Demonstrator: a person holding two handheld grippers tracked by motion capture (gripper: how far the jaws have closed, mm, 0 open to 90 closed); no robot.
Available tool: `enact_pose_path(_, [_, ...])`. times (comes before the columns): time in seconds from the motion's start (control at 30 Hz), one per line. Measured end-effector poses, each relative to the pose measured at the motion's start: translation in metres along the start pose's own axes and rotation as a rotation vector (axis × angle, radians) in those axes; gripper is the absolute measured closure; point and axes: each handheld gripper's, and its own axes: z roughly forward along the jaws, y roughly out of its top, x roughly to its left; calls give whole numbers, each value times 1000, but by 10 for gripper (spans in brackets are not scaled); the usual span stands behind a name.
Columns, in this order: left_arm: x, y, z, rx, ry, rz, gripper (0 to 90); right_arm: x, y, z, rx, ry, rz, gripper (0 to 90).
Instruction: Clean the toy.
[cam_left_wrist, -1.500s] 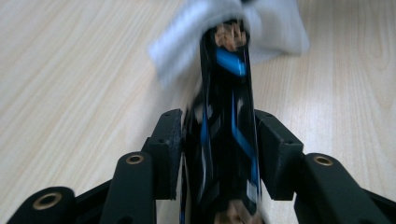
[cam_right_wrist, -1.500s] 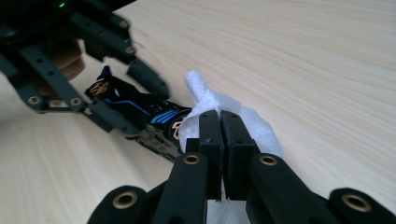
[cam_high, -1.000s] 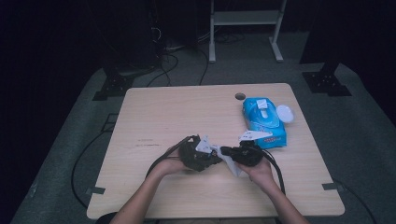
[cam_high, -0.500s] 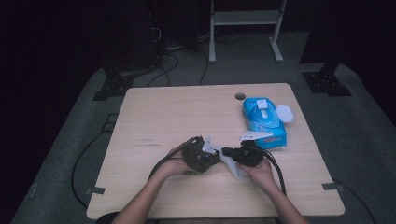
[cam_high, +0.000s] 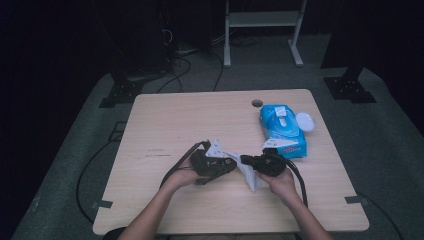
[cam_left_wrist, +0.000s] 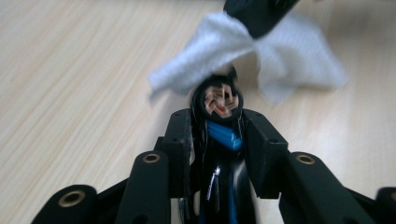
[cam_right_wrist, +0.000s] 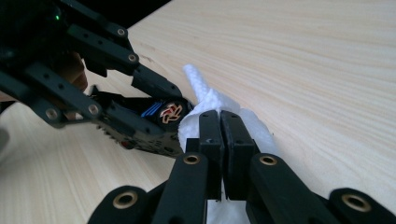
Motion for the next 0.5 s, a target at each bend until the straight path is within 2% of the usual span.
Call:
enact_pose_path(0.07, [2, 1, -5, -36, -4, -16, 663, 1, 3, -4, -16, 12, 0, 872])
enact_pose_path(0.17, [2, 0, -4, -13, 0, -12, 640, 2, 7, -7, -27, 1, -8, 872])
enact_pose_path(0.2, [3, -1, -3, 7, -28, -11, 613, 1, 6, -7, -27, -2, -3, 872])
enact_pose_path(0.23, [2, -1, -1, 30, -37, 2, 567, -1, 5, -7, -23, -3, 0, 872])
enact_pose_path(0.27, [1, -1, 2, 48, -20, 3, 535, -2, 4, -6, -17, -4, 9, 872])
enact_pose_path(0.33, [0, 1, 8, 94, -35, -4, 462, -4, 2, -4, -11, -5, 12, 872])
enact_pose_path(0.47, [-1, 5, 22, 182, -38, -21, 396, -2, 3, -2, -7, -3, 2, 872])
enact_pose_path(0.5, [-1, 7, 26, 204, -27, -21, 377, -2, 3, -2, -6, -2, 4, 872])
